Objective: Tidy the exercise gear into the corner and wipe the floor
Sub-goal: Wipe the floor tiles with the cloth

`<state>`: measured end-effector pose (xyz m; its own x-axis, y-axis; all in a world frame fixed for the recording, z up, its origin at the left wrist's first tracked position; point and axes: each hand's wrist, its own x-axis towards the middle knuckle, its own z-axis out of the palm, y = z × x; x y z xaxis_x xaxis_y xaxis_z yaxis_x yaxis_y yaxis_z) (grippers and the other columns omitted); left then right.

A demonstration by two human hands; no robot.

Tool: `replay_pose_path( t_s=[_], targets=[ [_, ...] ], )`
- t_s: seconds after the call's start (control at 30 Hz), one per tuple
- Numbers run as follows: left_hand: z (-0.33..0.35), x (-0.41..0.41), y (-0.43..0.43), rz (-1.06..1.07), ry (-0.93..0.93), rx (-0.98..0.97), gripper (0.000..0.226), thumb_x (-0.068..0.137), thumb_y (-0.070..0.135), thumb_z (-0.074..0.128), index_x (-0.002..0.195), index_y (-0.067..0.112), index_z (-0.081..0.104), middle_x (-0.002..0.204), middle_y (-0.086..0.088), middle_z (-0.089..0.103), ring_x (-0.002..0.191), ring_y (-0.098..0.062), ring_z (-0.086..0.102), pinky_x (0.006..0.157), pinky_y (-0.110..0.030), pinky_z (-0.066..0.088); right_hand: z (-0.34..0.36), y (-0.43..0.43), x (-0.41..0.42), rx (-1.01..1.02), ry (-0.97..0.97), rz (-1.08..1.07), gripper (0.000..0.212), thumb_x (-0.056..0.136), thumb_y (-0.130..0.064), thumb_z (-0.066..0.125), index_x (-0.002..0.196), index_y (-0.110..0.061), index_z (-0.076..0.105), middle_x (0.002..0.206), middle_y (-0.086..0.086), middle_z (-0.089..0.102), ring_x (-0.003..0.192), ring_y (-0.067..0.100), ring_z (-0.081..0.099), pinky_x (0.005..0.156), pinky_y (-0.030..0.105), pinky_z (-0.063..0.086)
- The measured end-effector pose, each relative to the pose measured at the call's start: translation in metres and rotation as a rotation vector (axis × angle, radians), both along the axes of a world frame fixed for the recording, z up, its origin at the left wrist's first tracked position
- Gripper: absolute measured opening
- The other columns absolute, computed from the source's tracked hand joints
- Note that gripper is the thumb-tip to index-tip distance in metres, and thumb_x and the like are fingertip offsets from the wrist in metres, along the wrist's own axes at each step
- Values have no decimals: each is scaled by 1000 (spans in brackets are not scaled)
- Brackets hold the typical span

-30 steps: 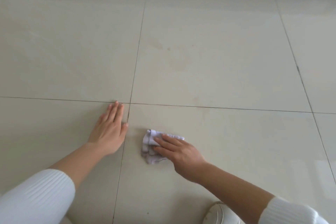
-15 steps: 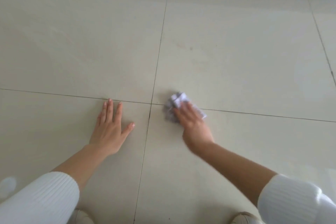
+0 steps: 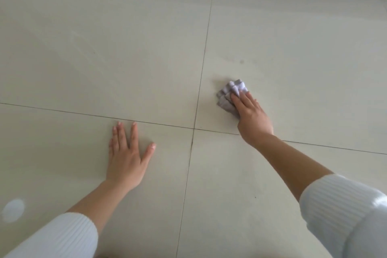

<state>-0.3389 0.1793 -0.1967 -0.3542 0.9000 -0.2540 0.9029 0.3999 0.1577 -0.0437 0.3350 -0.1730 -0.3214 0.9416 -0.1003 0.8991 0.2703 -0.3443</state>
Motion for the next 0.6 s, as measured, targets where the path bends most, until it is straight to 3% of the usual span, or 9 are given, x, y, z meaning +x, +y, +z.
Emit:
replay_pose_path(
  t_s=[0.07, 0.1, 0.17, 0.23, 0.3, 0.4, 0.47, 0.53, 0.6],
  targets=[
    [-1, 0, -1, -4, 0, 15, 89, 83, 71, 5, 153, 18, -4, 158, -19, -10, 147, -30, -10, 118, -41, -2, 0, -3, -24, -26, 31, -89, 80, 78, 12, 41, 150, -20, 28, 158, -2, 21, 147, 21, 12, 116, 34, 26],
    [-1, 1, -1, -5, 1, 20, 88, 83, 71, 6, 153, 18, -3, 159, -19, -10, 147, -30, -10, 118, -41, -1, -6, -13, -35, 7, 30, -21, 80, 75, 14, 40, 148, -16, 33, 156, 2, 28, 146, 25, 19, 114, 38, 30],
    [-1, 2, -1, 3, -3, 38, 85, 85, 69, 8, 154, 19, 1, 159, -18, -6, 148, -29, -7, 118, -42, 2, -16, -45, -55, 92, 37, 253, 78, 65, 12, 33, 139, -10, 49, 145, 10, 46, 135, 33, 40, 101, 47, 45],
    [0, 1, -1, 31, -23, 69, 79, 87, 64, 12, 153, 20, 13, 159, -18, 4, 148, -30, 2, 117, -44, 9, -22, -89, -66, 114, 65, 546, 75, 64, 2, 25, 130, -10, 59, 138, 10, 53, 127, 33, 50, 94, 45, 51],
    [1, -4, -2, 13, -9, 94, 73, 90, 59, 16, 152, 21, 21, 158, -18, 13, 146, -32, 11, 114, -48, 19, -18, -124, -69, 61, 80, 835, 68, 71, -5, 24, 128, -14, 60, 140, 8, 52, 130, 29, 47, 100, 39, 47],
    [0, -12, -4, -30, 21, 89, 68, 92, 56, 17, 152, 23, 22, 158, -17, 16, 146, -32, 14, 113, -48, 21, -16, -115, -64, 18, 96, 1171, 54, 84, -8, 31, 130, -14, 58, 144, 7, 48, 135, 27, 41, 104, 39, 44],
    [-1, -15, -5, -35, 18, 100, 67, 93, 57, 17, 152, 25, 21, 158, -15, 16, 146, -31, 14, 114, -47, 21, -18, -76, -57, 44, 62, 1162, 56, 83, -8, 30, 131, -16, 57, 145, 4, 47, 135, 23, 42, 100, 37, 47],
    [-3, -17, -5, -55, 13, 96, 66, 93, 57, 16, 152, 26, 20, 159, -14, 13, 146, -29, 11, 115, -46, 19, -17, -30, -50, 81, 54, 957, 67, 75, -6, 25, 133, -20, 56, 145, -1, 47, 134, 19, 43, 95, 32, 51],
    [-2, -22, -5, -72, -10, 91, 65, 93, 56, 14, 152, 30, 17, 160, -12, 6, 148, -26, 4, 117, -44, 13, -10, 11, -50, 105, 64, 676, 77, 71, -1, 21, 139, -22, 50, 149, -3, 41, 137, 16, 38, 100, 27, 46]
  ],
)
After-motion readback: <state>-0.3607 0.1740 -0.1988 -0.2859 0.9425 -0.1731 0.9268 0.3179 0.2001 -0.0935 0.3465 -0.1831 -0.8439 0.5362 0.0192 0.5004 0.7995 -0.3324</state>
